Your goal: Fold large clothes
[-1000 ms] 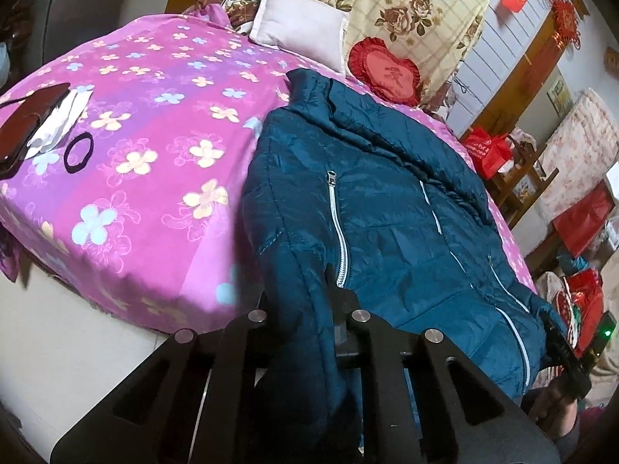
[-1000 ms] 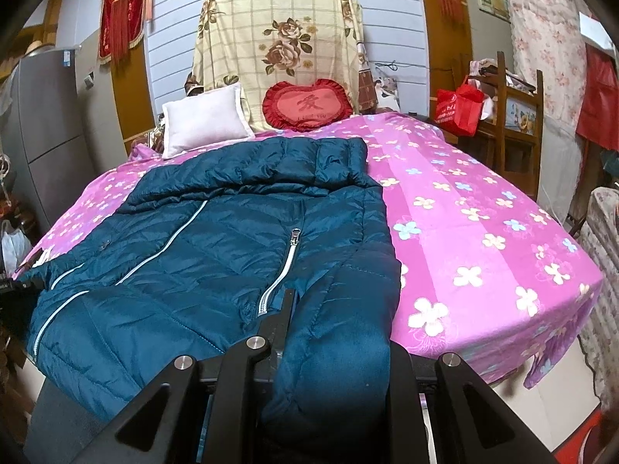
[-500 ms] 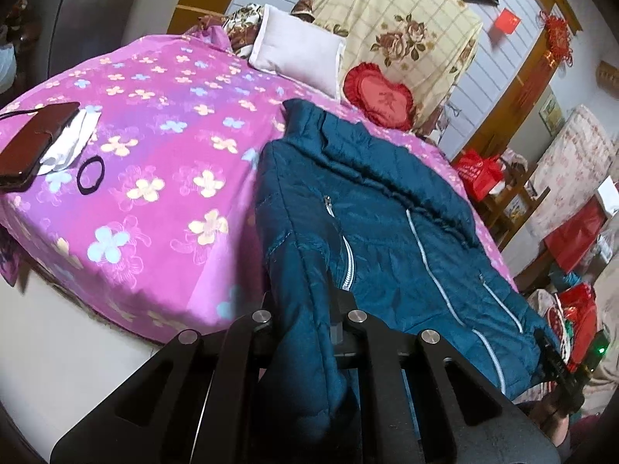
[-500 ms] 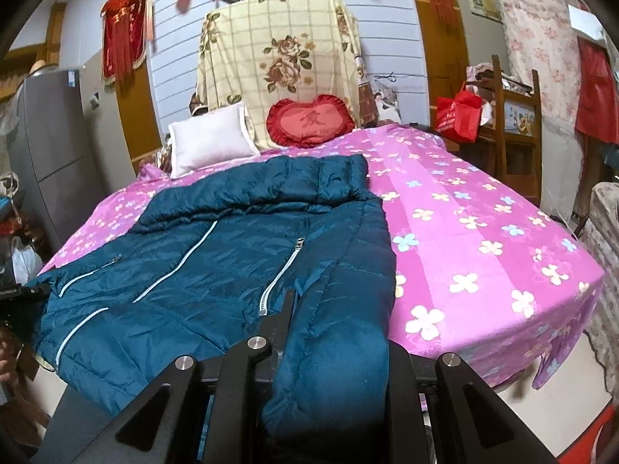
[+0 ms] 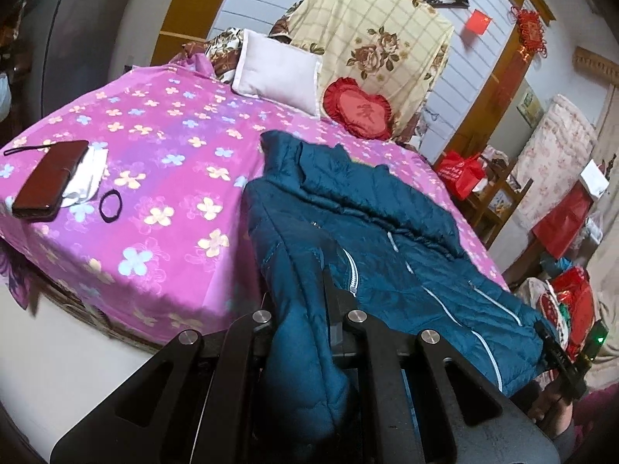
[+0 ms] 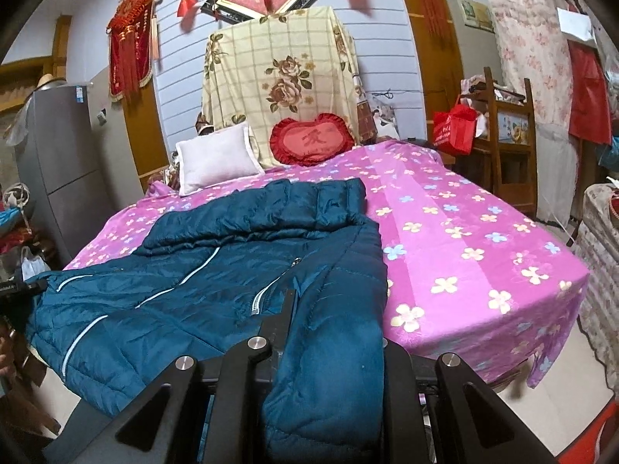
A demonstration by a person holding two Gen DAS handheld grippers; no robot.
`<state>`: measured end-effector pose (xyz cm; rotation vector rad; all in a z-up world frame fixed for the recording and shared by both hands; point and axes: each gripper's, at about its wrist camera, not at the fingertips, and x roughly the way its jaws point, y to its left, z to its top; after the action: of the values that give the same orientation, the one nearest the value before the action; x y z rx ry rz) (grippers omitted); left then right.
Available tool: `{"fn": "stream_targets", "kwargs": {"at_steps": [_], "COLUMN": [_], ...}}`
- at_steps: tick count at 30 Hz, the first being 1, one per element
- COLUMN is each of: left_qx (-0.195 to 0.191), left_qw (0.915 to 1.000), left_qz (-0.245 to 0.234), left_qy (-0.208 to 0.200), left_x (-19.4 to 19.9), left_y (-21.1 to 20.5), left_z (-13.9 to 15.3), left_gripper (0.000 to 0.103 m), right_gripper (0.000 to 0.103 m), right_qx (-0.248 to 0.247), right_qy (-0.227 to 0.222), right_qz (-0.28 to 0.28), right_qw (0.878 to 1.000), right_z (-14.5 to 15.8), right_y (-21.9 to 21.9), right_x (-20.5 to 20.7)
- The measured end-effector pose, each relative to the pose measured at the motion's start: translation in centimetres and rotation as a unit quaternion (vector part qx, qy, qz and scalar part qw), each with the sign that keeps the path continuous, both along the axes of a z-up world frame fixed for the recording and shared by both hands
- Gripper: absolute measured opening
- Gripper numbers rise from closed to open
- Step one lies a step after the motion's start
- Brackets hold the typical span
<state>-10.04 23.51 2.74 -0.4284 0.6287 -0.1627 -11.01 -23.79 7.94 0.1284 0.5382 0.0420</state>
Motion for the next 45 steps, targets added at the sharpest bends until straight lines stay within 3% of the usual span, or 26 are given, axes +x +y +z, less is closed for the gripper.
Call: {"fn": "stream_targets", "kwargs": {"at_steps": [7, 12, 19, 22, 29, 33, 38, 41, 45], "left_qx": [-0.002, 0.013, 0.037, 0.026, 0.024, 0.021, 0.067, 0.097, 0.114], "left_qw": [0.9991, 0.9973, 0.997, 0.9969, 0.9946, 0.9931, 0.9893, 0.9885, 0.9873], "left_qz": [-0.003, -0.002, 0.042, 0.058, 0.059, 0.062, 0.082, 0.095, 0.109], "left_qy": [-0.043, -0.073, -0.054, -0.047, -0.082, -0.098, -0.1, -0.067, 0.02], "left_x": [-3.0, -2.0, 3.5, 5.5, 9.0, 13.5, 21.7, 27.7, 34.4], "left_y": [0.7, 0.2, -1.0, -0.9, -0.6, -0.9, -2.8, -4.0, -4.5], "left_z": [4.0, 6.1, 4.9, 4.6, 7.6, 9.8, 10.1, 7.5, 1.5], "left_gripper": [0.008, 0.008, 0.008, 0.008, 0.008, 0.008, 0.008, 0.008, 0.009], "right_gripper": [0.017, 0.017, 0.017, 0.017, 0.017, 0.017, 0.017, 0.017, 0.017], "right_qx": [0.004, 0.006, 0.01, 0.006, -0.002, 0.002, 0.006, 0.001, 0.015], "right_qy": [-0.034, -0.052, -0.03, -0.028, -0.066, -0.095, -0.102, -0.084, -0.03], "right_qz": [0.001, 0.003, 0.009, 0.009, 0.005, -0.004, -0.023, -0.036, -0.042], "right_qw": [0.999, 0.999, 0.999, 1.0, 0.998, 0.996, 0.994, 0.996, 0.999], "right_z": [3.5, 6.0, 5.6, 5.6, 8.0, 9.2, 9.0, 7.4, 2.7], "right_y": [-0.3, -0.7, -1.6, -1.5, -1.3, -1.7, -2.3, -2.4, -2.3], "right_x": [-3.6, -4.0, 2.0, 4.6, 9.8, 14.6, 22.9, 28.2, 33.7]}}
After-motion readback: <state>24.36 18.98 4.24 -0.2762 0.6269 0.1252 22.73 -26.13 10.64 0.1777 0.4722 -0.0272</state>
